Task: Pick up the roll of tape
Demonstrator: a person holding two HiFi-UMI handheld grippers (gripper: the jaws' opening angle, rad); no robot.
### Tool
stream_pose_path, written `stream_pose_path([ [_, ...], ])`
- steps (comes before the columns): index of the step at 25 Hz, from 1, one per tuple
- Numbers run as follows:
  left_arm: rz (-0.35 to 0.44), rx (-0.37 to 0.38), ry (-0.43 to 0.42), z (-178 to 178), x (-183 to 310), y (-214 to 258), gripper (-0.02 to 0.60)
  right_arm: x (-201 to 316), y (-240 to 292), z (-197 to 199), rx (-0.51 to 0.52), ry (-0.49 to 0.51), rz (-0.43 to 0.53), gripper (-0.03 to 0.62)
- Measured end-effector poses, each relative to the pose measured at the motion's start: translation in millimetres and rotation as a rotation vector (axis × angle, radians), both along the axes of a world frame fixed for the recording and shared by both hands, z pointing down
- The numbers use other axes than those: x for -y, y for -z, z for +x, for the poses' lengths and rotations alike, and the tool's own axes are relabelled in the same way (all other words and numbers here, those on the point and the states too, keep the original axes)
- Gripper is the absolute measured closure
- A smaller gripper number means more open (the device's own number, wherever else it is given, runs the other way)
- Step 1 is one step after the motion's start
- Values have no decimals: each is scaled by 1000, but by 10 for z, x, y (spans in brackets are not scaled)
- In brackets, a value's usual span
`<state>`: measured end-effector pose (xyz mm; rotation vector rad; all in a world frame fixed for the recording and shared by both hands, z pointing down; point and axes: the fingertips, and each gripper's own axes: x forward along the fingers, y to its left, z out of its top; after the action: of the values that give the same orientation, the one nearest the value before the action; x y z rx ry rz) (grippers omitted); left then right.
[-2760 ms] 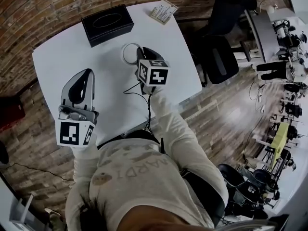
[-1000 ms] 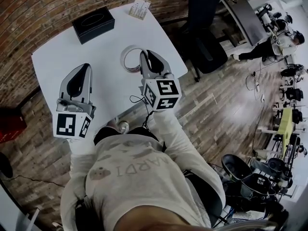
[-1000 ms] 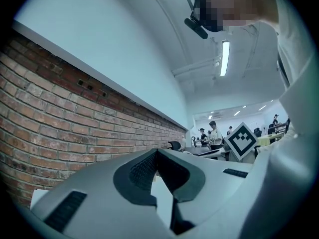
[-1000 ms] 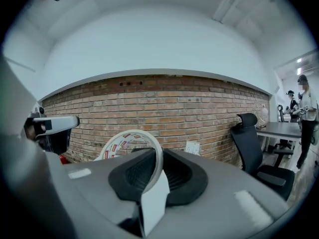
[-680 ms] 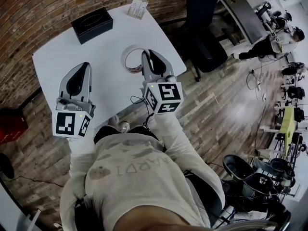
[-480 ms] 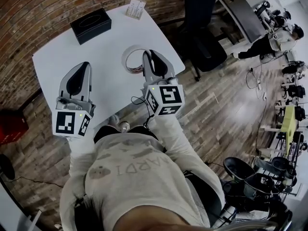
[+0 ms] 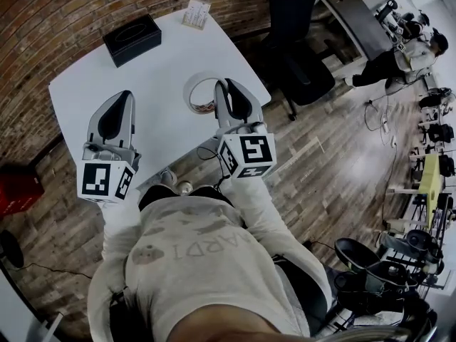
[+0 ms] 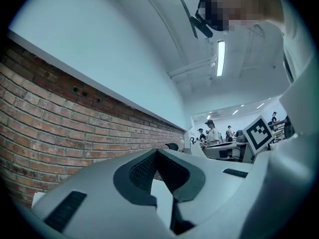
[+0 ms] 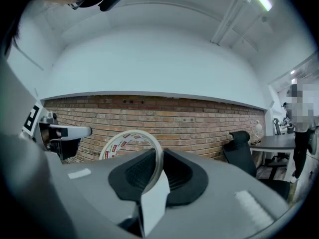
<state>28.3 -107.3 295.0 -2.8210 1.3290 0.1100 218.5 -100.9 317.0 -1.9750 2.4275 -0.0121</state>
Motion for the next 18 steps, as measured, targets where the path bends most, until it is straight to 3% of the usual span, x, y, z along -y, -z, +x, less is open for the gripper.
stream_pose_path([
  [18,4,-1,11,81,-198,82,575,-293,128,85,12,1,28,533],
])
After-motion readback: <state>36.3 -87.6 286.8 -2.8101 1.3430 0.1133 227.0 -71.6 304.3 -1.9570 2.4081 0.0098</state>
